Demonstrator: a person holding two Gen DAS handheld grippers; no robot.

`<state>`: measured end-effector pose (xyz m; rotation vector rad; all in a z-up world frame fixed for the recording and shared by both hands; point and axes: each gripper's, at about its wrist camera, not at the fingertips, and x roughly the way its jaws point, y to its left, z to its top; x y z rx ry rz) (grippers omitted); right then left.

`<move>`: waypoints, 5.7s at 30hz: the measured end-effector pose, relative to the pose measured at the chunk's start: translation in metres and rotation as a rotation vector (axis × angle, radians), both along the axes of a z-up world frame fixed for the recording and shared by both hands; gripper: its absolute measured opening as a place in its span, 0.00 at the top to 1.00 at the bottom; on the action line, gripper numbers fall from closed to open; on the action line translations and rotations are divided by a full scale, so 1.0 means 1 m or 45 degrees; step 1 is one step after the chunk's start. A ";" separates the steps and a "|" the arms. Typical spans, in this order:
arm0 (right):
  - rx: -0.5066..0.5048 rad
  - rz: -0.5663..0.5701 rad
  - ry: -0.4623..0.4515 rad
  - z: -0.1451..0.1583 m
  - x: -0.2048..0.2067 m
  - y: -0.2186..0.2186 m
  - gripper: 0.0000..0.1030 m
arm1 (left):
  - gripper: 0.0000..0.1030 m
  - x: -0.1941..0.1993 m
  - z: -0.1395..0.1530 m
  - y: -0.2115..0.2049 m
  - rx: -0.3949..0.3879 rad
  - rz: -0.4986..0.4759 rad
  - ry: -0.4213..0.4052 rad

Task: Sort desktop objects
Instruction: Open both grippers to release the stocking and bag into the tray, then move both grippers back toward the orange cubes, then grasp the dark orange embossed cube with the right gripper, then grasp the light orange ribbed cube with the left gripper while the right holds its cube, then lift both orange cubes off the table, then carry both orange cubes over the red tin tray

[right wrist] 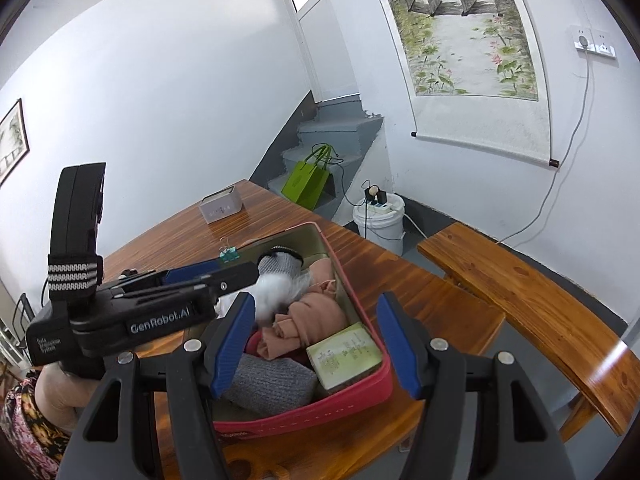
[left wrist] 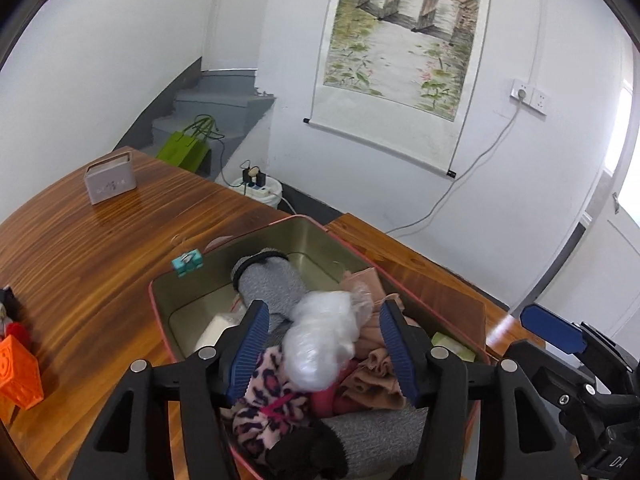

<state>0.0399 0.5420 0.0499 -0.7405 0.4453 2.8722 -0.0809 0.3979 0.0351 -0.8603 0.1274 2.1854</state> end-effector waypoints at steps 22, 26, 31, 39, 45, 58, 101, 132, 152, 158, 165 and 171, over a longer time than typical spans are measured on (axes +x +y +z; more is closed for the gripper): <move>0.008 0.313 -0.030 -0.001 -0.047 -0.118 0.29 | 0.43 -0.014 -0.017 -0.188 0.053 0.429 -0.026; 0.007 0.399 -0.051 -0.004 -0.064 -0.151 0.29 | 0.43 -0.013 -0.025 -0.249 0.073 0.560 -0.033; 0.028 0.499 -0.111 -0.015 -0.089 -0.196 0.29 | 0.43 -0.013 -0.043 -0.330 0.059 0.777 -0.065; 0.107 0.587 -0.198 -0.026 -0.132 -0.262 0.29 | 0.43 -0.013 -0.059 -0.402 0.056 0.965 -0.071; 0.172 0.590 -0.278 -0.038 -0.172 -0.303 0.29 | 0.43 -0.017 -0.068 -0.414 0.067 0.966 -0.120; 0.222 0.559 -0.418 -0.078 -0.238 -0.339 0.29 | 0.43 -0.027 -0.080 -0.426 0.081 1.002 -0.193; 0.121 0.536 -0.490 -0.075 -0.219 -0.293 0.39 | 0.39 -0.072 -0.075 -0.325 0.023 0.976 -0.171; 0.319 0.586 -0.582 -0.095 -0.217 -0.305 0.47 | 0.47 -0.082 -0.078 -0.356 -0.019 1.106 -0.143; -0.004 0.663 -0.360 -0.072 -0.195 -0.288 0.47 | 0.47 0.017 -0.065 -0.418 0.121 1.177 -0.075; -0.080 0.614 -0.292 -0.063 -0.157 -0.267 0.47 | 0.47 0.021 -0.062 -0.404 0.112 1.104 -0.047; -0.092 0.507 -0.224 -0.041 -0.122 -0.214 0.47 | 0.47 0.025 -0.057 -0.385 0.117 1.037 -0.045; -0.084 0.390 -0.152 -0.012 -0.097 -0.158 0.47 | 0.47 0.027 -0.050 -0.349 0.131 0.929 -0.048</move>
